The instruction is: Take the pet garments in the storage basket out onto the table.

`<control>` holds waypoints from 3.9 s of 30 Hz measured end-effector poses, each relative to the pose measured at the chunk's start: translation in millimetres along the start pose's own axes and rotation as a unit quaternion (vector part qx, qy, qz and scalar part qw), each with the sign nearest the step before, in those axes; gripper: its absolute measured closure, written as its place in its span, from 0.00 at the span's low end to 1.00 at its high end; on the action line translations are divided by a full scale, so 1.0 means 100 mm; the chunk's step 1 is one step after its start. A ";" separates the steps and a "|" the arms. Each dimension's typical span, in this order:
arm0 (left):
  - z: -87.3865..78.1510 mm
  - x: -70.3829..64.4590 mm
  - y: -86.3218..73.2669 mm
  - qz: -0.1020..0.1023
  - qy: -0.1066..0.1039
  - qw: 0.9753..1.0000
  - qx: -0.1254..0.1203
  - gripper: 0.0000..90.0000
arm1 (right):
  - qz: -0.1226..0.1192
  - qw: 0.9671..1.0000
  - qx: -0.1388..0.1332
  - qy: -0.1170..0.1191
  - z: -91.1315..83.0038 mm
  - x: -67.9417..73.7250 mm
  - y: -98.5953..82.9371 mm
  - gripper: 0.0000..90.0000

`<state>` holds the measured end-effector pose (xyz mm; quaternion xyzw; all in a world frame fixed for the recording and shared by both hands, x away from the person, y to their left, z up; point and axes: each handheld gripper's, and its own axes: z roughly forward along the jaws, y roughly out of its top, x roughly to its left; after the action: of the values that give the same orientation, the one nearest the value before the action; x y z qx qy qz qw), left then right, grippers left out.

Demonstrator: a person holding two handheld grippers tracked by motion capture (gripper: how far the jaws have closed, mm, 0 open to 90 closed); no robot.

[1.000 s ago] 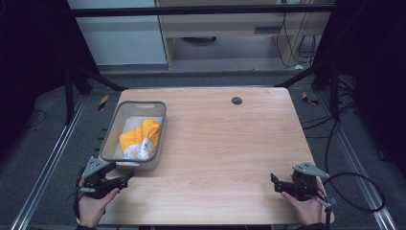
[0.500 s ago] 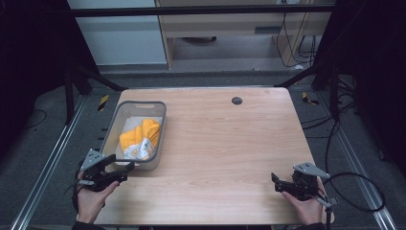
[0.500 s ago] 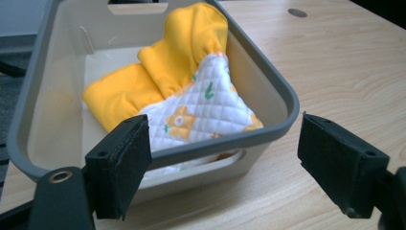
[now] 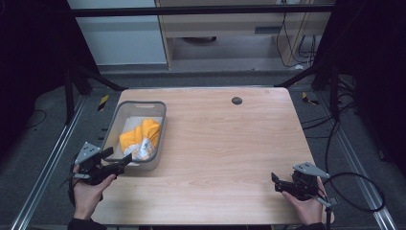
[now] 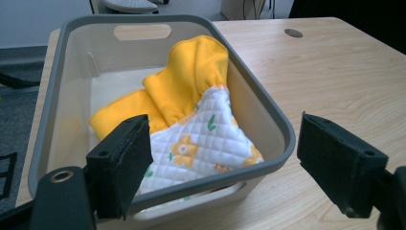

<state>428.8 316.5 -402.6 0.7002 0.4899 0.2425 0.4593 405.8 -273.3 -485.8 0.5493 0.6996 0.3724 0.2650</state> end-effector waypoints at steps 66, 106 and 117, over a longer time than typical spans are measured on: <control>0.72 -0.09 0.77 0.058 0.024 0.991 0.118 0.26 | -0.008 1.000 0.007 0.010 0.03 0.00 0.01 0.08; 1.15 -0.11 0.59 0.064 0.035 0.975 0.211 0.38 | -0.014 1.000 0.018 0.018 0.06 0.01 0.01 0.08; 1.22 -0.10 0.52 0.061 0.035 0.969 0.237 0.46 | -0.017 0.999 0.023 0.018 0.07 0.02 0.01 0.08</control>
<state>544.8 253.0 -411.5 0.8090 0.5053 0.1710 0.2470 411.0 -269.8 -488.6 0.5361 0.7219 0.3619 0.2458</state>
